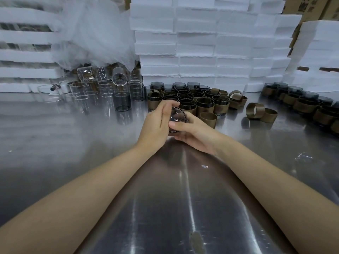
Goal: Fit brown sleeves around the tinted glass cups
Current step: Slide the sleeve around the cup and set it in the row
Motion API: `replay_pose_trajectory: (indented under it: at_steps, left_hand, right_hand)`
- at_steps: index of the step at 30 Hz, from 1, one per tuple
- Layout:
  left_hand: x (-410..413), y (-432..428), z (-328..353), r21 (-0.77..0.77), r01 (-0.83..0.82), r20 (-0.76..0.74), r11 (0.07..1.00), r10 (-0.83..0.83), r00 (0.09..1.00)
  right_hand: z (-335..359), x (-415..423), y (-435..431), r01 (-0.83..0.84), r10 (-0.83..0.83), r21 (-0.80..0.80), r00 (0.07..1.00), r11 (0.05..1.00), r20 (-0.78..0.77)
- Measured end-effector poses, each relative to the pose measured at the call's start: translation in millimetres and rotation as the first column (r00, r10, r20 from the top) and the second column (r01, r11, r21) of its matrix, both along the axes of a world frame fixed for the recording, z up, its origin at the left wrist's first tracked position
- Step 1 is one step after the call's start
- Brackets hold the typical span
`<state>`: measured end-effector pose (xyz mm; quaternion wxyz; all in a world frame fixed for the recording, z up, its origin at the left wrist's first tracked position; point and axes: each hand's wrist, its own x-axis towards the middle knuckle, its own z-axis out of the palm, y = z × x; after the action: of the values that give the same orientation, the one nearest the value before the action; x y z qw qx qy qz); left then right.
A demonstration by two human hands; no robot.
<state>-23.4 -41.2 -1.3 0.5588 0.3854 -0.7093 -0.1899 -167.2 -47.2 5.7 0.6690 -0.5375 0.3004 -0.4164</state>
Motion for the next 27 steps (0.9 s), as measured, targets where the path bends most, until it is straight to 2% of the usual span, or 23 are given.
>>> replay_pose_trajectory:
  at_steps: [3,8,12,13,14,17,18,20,21,23,25,27]
  left_hand:
    - [-0.1,-2.6,-0.3,-0.032,0.058,0.037,0.998,-0.057,0.998]
    - [0.2,-3.0,-1.1,-0.104,0.097,0.092,0.99,-0.087,0.992]
    - [-0.8,-1.5,6.3,-0.083,0.112,-0.122,0.99,-0.122,0.985]
    - [0.1,-0.9,7.3,-0.103,0.101,-0.129,0.99,-0.114,0.985]
    - [1.0,-0.5,7.7,-0.142,0.071,-0.084,0.987,-0.084,0.993]
    - [-0.1,2.3,5.0,-0.349,0.015,0.182,0.937,0.052,0.982]
    - [-2.5,4.6,4.9,-0.375,0.065,0.269,0.925,0.041,0.962]
    - [-8.4,7.6,3.6,-0.388,0.155,0.466,0.909,0.048,0.883]
    - [-10.9,7.7,2.6,-0.384,0.152,0.537,0.911,0.087,0.839]
    - [-12.9,5.8,2.0,-0.338,0.062,0.538,0.939,0.139,0.831]
    - [-11.9,3.6,2.4,-0.238,-0.021,0.449,0.971,0.129,0.884]
    - [-9.6,2.0,1.2,-0.134,-0.066,0.335,0.989,0.108,0.936]
  right_hand:
    - [1.7,-3.1,0.5,-0.03,0.031,-0.015,0.994,0.999,0.105]
    - [1.9,-7.0,0.7,-0.019,0.014,0.027,0.985,0.999,0.172]
    - [-0.6,-2.2,0.5,0.119,-0.111,-0.054,0.985,0.991,0.129]
    - [-1.4,-1.0,0.7,0.176,-0.166,-0.105,0.981,0.979,0.095]
    - [-1.7,-0.2,0.7,0.236,-0.231,-0.171,0.972,0.957,0.048]
    - [-3.1,2.3,1.2,0.349,-0.426,-0.402,0.897,0.847,-0.119]
    - [-3.5,3.5,1.3,0.343,-0.484,-0.488,0.853,0.802,-0.196]
    - [-6.4,5.4,1.1,0.246,-0.612,-0.676,0.695,0.695,-0.377]
    - [-8.0,5.4,1.7,0.227,-0.655,-0.713,0.636,0.664,-0.408]
    - [-6.0,6.4,5.7,0.265,-0.679,-0.725,0.639,0.636,-0.361]
    - [-3.1,6.4,8.7,0.256,-0.664,-0.748,0.68,0.613,-0.312]
    - [-2.4,7.9,10.4,0.18,-0.638,-0.78,0.696,0.6,-0.33]
